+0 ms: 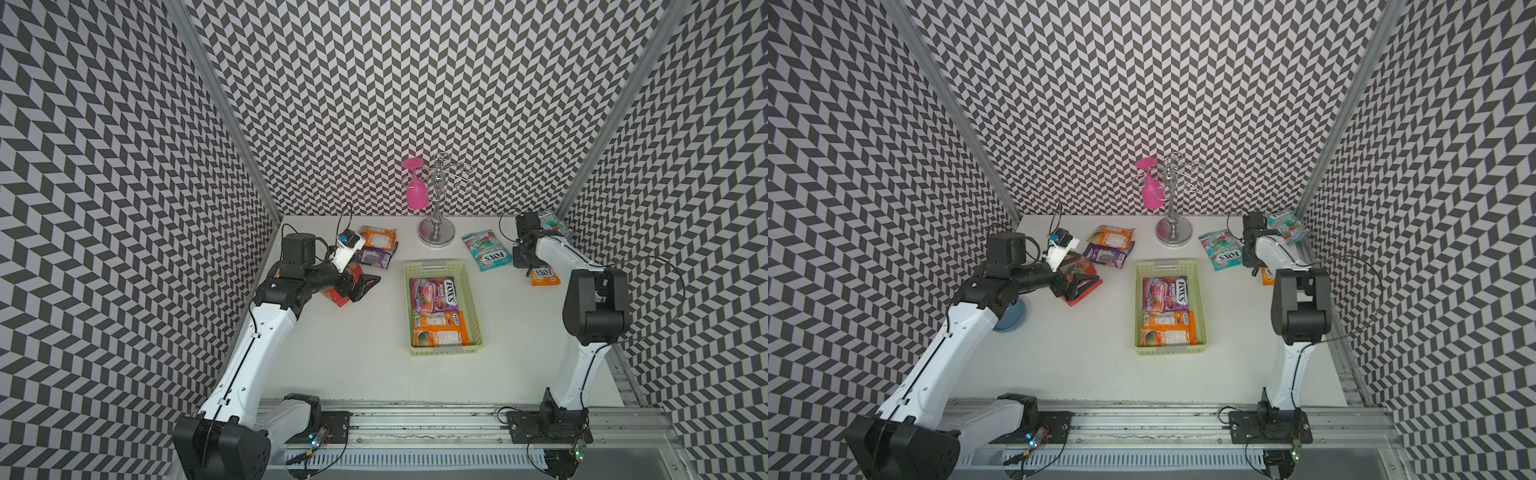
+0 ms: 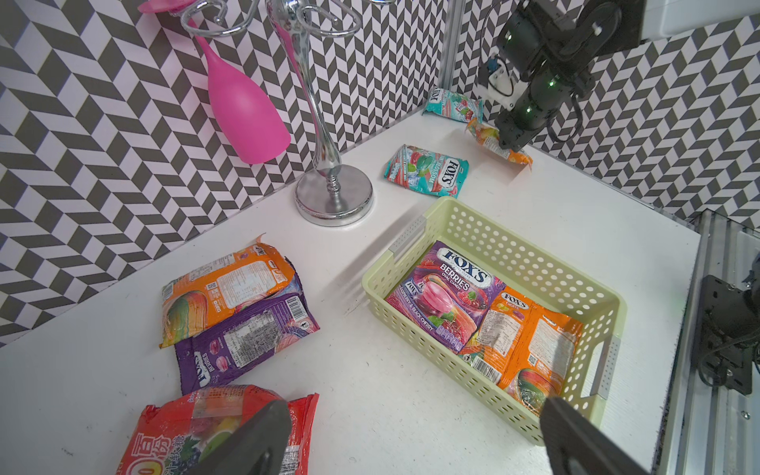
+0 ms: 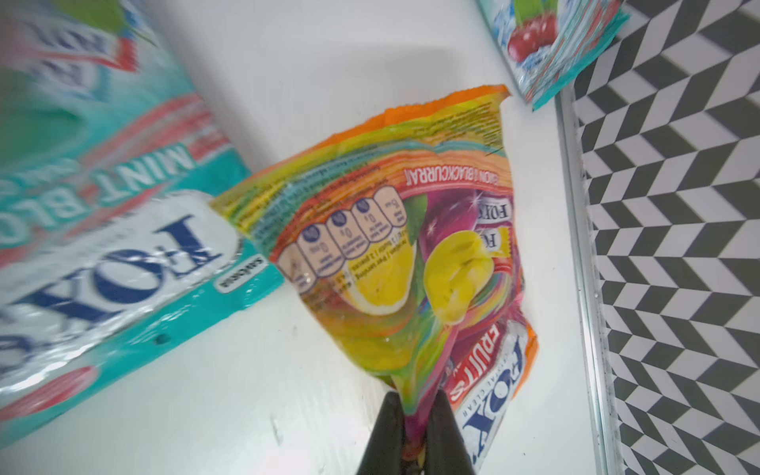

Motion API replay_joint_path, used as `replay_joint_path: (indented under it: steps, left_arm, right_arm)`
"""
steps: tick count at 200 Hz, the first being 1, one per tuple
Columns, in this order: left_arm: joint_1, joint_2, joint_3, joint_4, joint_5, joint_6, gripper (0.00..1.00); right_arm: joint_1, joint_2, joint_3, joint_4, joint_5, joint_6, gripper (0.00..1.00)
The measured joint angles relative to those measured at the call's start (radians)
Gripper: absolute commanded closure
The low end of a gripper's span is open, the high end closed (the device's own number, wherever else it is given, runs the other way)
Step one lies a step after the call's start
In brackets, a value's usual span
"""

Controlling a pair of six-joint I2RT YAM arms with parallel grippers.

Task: Put the candies in the basket
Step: Pick up the candy at the center of the board, then place the candy in the basket.

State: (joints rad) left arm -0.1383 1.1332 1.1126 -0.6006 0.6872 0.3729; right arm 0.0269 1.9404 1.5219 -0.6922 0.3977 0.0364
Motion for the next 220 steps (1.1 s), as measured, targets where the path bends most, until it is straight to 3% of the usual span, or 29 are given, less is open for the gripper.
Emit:
replay_joint_path:
  steps: [64,129,186,220]
  left_arm:
    - [-0.013,0.003,0.000,-0.011,0.014,0.031,0.01]
    - [-0.026,0.004,0.000,-0.039,0.051,0.072,0.01]
    - [-0.026,0.003,-0.003,-0.054,0.080,0.094,0.01]
    - [-0.025,0.003,-0.020,-0.058,0.086,0.101,0.01]
  right_arm:
    - [0.123,-0.282,-0.174,0.103,-0.011,-0.084,1.00]
    - [0.301,-0.541,-0.397,0.274,-0.054,-0.260,1.00]
    - [0.536,-0.719,-0.591,0.438,-0.091,-0.507,1.00]
    - [0.665,-0.744,-0.684,0.471,-0.084,-0.647,1.00]
